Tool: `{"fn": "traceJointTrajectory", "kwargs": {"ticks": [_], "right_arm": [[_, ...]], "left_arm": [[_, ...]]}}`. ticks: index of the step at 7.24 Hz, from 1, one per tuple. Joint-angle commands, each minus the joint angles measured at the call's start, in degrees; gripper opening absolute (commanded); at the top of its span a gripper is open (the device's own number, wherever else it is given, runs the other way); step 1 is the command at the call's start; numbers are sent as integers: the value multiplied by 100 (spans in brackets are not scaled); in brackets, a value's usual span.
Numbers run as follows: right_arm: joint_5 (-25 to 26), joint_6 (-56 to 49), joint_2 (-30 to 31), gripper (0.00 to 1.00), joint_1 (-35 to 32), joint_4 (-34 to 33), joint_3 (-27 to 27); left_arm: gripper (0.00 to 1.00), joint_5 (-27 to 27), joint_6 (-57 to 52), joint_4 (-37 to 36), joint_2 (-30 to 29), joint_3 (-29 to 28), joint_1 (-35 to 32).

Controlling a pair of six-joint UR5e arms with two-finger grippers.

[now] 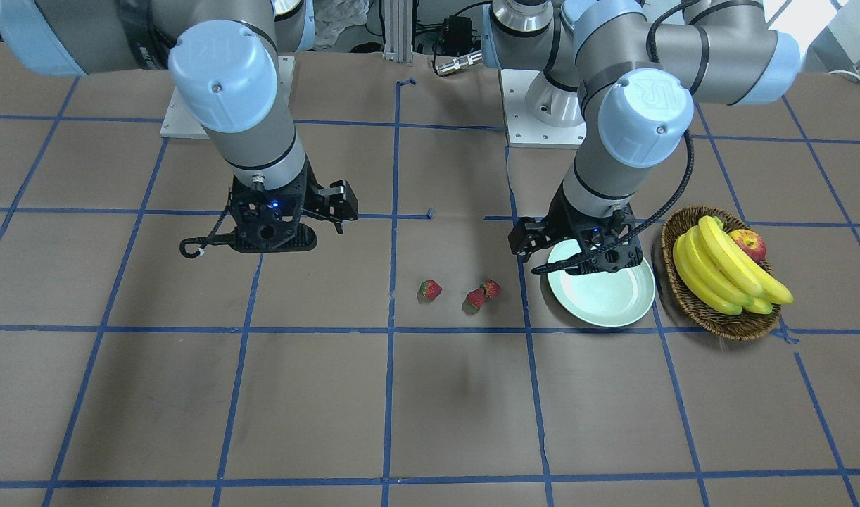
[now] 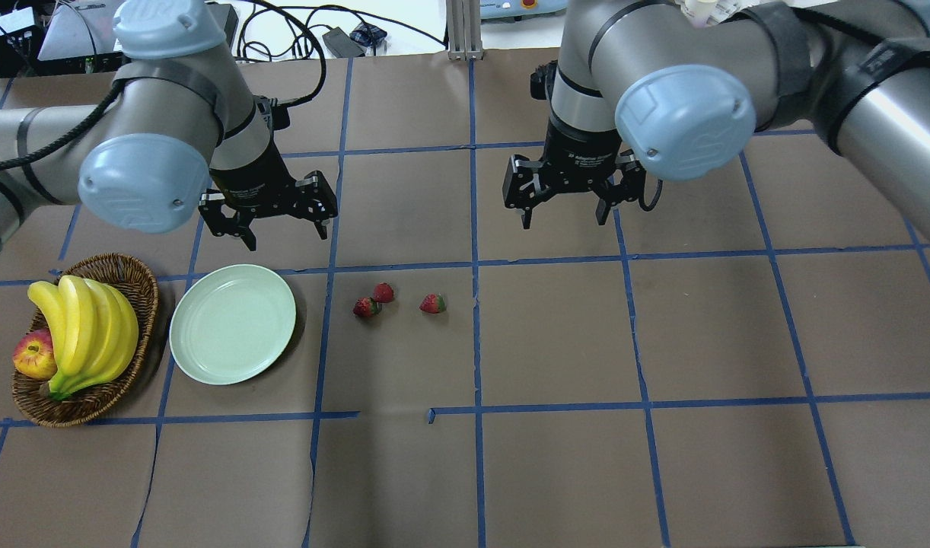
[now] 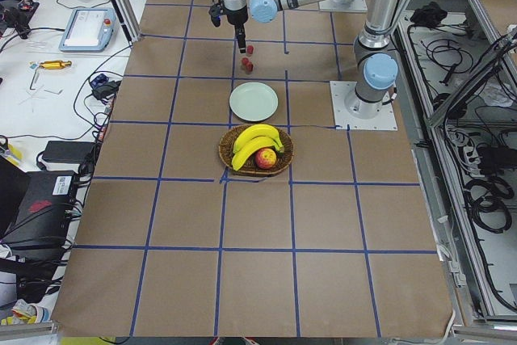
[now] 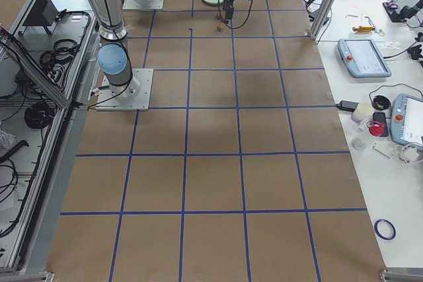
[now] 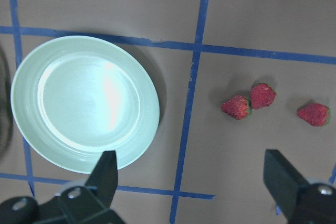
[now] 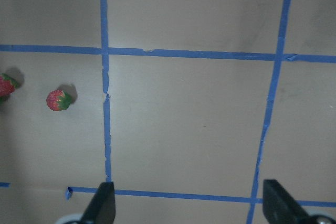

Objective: Collect all strawberries into plate
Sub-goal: 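Lower the left gripper onto a strawberry and close on it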

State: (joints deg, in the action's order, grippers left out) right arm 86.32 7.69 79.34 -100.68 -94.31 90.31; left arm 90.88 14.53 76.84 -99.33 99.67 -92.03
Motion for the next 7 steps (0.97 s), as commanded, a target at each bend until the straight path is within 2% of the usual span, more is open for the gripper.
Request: {"fn": "traceJointTrajectory", "kwargs": {"ticks": [1, 3, 4, 7], "right_arm": [[270, -293, 221, 100, 127, 341, 4], [289, -610, 441, 100, 416, 719, 4], [297, -802, 546, 100, 478, 861, 22], [289, -848, 556, 100, 540, 880, 57]], "left_arm": [[100, -18, 631, -187, -253, 0, -209], [100, -157, -1099, -249, -674, 9, -367], [100, -402, -1371, -336, -771, 9, -368], [100, -790, -3406, -416, -1123, 26, -377]]}}
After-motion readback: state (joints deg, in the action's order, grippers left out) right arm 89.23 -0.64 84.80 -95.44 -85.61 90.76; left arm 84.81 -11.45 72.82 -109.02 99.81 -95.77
